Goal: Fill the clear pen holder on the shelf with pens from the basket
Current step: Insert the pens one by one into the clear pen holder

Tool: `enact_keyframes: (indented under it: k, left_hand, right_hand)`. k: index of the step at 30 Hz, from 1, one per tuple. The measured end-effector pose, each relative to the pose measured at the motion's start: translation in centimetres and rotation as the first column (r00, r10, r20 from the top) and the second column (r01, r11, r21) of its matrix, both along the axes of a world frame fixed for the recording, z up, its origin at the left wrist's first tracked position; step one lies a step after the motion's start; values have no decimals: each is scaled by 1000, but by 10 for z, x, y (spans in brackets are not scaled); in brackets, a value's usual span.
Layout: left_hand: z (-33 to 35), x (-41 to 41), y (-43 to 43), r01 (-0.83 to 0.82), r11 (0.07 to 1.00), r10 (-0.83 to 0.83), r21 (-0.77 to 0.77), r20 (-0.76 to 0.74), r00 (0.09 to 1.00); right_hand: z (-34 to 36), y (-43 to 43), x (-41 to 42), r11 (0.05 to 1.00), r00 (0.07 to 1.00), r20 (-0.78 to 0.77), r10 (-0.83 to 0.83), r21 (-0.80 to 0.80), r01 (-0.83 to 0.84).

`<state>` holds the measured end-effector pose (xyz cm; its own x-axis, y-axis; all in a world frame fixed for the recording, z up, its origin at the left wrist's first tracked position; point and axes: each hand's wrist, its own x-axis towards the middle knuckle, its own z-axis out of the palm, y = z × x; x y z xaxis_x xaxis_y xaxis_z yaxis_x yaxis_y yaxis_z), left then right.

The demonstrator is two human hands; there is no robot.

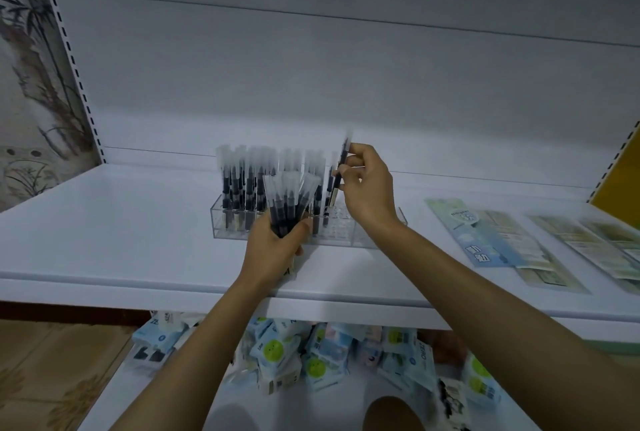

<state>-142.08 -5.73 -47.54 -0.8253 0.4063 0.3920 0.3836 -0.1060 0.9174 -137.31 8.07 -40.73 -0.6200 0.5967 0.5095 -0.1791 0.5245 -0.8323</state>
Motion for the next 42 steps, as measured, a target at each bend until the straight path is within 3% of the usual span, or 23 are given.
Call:
enact_keyframes:
  k: [13, 28, 42]
  left_hand:
    - [1, 3, 0, 29, 999, -29, 26, 29, 999]
    - [0, 5, 0, 9, 1000, -9, 30, 9, 1000]
    - [2, 7, -2, 17, 999, -17, 27, 3, 1000]
  right_hand:
    - [-5, -1, -6, 998, 1000, -24, -13, 57, 14]
    - [-36, 4, -10, 997, 986, 165, -3, 70, -9]
    - [-39, 5, -10, 999, 991, 131, -32, 43, 27]
